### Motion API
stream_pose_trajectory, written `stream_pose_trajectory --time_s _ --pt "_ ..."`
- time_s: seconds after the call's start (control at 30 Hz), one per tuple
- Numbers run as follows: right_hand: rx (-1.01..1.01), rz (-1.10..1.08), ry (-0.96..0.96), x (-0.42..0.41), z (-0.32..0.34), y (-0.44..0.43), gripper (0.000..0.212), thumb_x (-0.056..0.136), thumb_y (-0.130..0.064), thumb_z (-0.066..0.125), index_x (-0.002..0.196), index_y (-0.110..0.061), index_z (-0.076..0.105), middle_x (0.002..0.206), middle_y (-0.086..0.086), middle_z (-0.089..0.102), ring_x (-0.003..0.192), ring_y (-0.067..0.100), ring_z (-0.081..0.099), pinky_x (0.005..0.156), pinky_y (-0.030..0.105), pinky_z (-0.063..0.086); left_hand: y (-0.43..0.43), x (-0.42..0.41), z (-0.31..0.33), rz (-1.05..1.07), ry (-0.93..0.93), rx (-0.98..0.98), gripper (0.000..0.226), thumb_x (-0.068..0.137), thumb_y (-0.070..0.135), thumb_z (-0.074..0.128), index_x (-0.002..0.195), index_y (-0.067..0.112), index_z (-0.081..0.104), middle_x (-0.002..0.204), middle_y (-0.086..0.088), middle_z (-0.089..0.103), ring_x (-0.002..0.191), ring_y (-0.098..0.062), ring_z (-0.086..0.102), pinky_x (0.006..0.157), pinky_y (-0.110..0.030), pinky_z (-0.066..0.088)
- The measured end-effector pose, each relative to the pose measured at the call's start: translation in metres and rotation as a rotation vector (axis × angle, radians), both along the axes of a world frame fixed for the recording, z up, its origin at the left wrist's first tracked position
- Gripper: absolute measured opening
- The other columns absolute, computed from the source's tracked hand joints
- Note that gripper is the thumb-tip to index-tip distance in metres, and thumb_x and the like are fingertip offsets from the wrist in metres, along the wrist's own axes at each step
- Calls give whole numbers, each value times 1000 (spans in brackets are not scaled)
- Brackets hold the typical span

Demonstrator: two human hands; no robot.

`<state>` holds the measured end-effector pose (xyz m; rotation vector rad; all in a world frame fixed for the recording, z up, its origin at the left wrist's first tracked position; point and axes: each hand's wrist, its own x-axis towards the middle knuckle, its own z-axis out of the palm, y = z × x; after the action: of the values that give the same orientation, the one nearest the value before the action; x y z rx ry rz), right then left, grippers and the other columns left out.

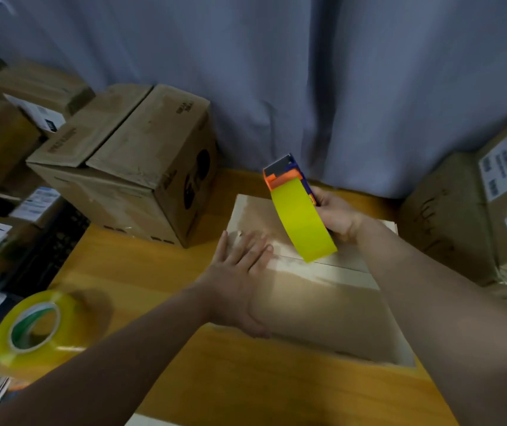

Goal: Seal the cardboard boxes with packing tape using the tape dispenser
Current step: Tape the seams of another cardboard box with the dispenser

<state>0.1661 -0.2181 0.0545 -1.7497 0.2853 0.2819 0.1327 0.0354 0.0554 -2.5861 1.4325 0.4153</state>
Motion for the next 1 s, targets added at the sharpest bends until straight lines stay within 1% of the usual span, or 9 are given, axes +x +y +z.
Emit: stream_pose_trajectory --time_s 0.13,0.3,0.43,0.57,0.67,0.77,0.9,0.97,1.0 --pt "16 -13 40 0 1 -2 53 77 -38 74 125 -28 54 103 -1 71 90 19 70 73 33 55 2 2 -4 -2 20 -20 135 58 94 40 147 13 -22 153 -7 -32 135 -23 -40 110 -54 -21" --pt "17 -19 -31 -8 24 6 39 89 -11 63 123 -23 47 99 -7 65 84 7 67 68 18 54 3 4 -5 -8 19 -24 134 55 95 34 148 15 -19 156 -5 -24 138 -22 -34 112 -53 -19" --pt "76 -131 -105 -36 59 5 53 68 -4 78 107 -17 44 100 1 61 87 13 63 81 30 54 3 4 -5 -7 16 -21 136 50 98 26 150 15 -15 158 -6 -17 139 -21 -32 113 -54 -17" --pt "-388 -117 -248 -67 91 9 72 59 -13 83 115 -23 40 91 -2 52 72 11 54 68 24 48 4 3 -7 -2 33 -55 132 54 96 32 150 18 -14 158 -4 -19 141 -21 -28 114 -55 -13" --pt "-747 13 -375 -90 95 22 91 63 -17 82 141 -35 38 103 -3 46 86 13 53 82 27 46 3 4 -10 5 28 -68 131 56 95 36 150 19 -13 158 -3 -18 142 -21 -26 114 -54 -12" --pt "-1061 110 -407 -102 87 42 88 69 -26 79 145 -33 36 103 -4 36 96 21 50 79 30 43 3 4 -12 8 23 -81 130 57 94 38 150 19 -13 159 -2 -17 143 -21 -25 114 -53 -15" --pt "-1171 102 -375 -102 82 54 85 76 -31 76 147 -30 30 116 2 44 107 22 46 84 28 40 5 10 -9 18 93 -63 127 54 97 22 151 22 -11 158 4 -18 143 -17 -22 113 -51 -17" --pt "-1189 92 -356 -101 83 55 86 76 -34 75 147 -31 27 121 3 47 111 23 46 90 31 41 4 16 4 102 248 -82 97 78 82 22 153 24 1 160 3 -7 146 -14 -11 115 -48 -9" --pt "-1195 95 -347 -102 83 55 86 76 -34 74 148 -31 26 122 3 47 111 23 46 91 32 41 3 19 14 209 386 -181 74 93 65 24 152 22 16 160 0 8 147 -16 4 116 -48 3"
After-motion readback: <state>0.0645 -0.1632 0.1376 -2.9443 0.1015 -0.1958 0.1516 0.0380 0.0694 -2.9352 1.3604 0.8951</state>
